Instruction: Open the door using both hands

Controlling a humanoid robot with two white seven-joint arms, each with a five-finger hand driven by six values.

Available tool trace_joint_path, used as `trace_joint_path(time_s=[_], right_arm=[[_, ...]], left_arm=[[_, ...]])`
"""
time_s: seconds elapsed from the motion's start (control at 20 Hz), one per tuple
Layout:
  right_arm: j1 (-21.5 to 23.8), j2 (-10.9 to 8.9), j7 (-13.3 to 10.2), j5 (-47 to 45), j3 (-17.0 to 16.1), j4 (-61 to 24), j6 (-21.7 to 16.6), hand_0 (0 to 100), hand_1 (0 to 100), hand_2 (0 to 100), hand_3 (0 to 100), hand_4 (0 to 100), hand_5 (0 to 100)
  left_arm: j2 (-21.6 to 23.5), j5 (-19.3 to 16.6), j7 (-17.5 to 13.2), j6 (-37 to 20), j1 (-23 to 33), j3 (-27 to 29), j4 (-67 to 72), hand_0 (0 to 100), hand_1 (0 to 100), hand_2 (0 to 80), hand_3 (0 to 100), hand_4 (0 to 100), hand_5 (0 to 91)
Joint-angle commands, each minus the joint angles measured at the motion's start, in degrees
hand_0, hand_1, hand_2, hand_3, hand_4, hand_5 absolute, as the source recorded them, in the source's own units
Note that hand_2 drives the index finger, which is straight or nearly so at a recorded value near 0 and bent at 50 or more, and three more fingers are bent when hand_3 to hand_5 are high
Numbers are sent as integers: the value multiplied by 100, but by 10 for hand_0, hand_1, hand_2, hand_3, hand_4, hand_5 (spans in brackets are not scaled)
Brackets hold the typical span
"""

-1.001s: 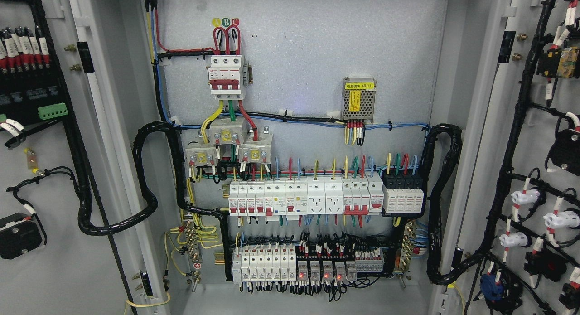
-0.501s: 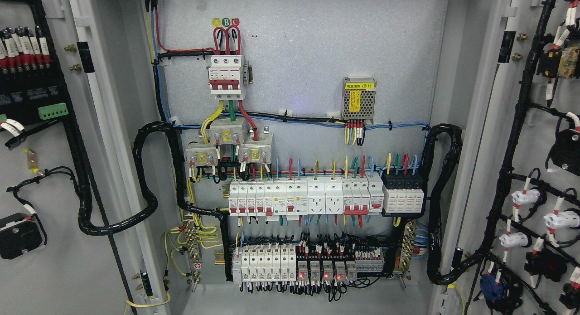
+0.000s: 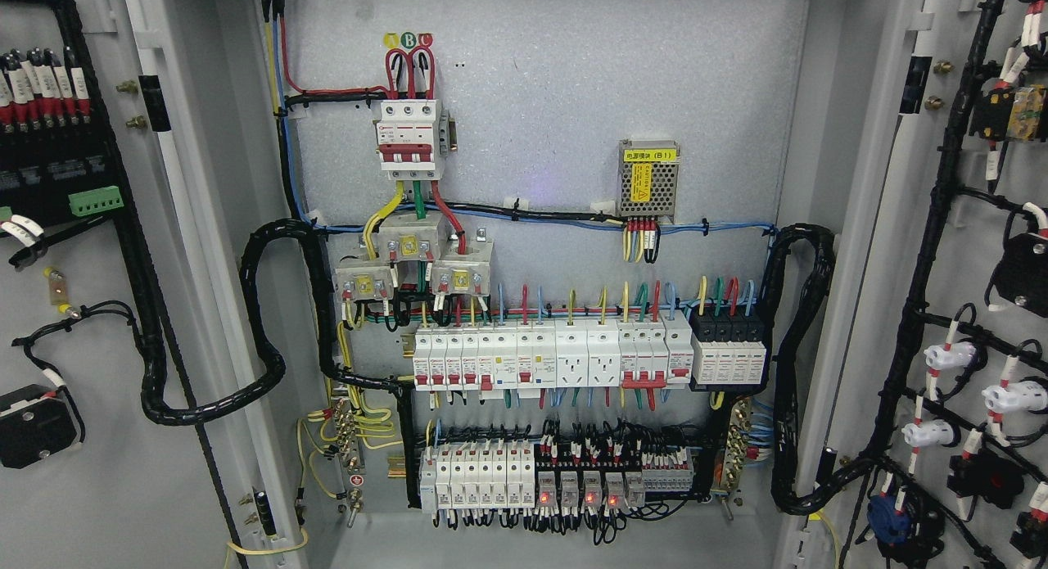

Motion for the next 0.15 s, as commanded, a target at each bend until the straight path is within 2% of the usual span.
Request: trace_joint_path(time_s=[0.0,0.1], right_arm=[[-6,47,-2,1,85,42,12,219,0,0,0,0,0],[3,47,-2,1,76,78,12,219,0,0,0,0,0]], left_arm=[[-50,6,0,6,25,56,25,291,0,29,28,33,0],[-50,6,-9,6,25,100,25,291,0,29,28,33,0]])
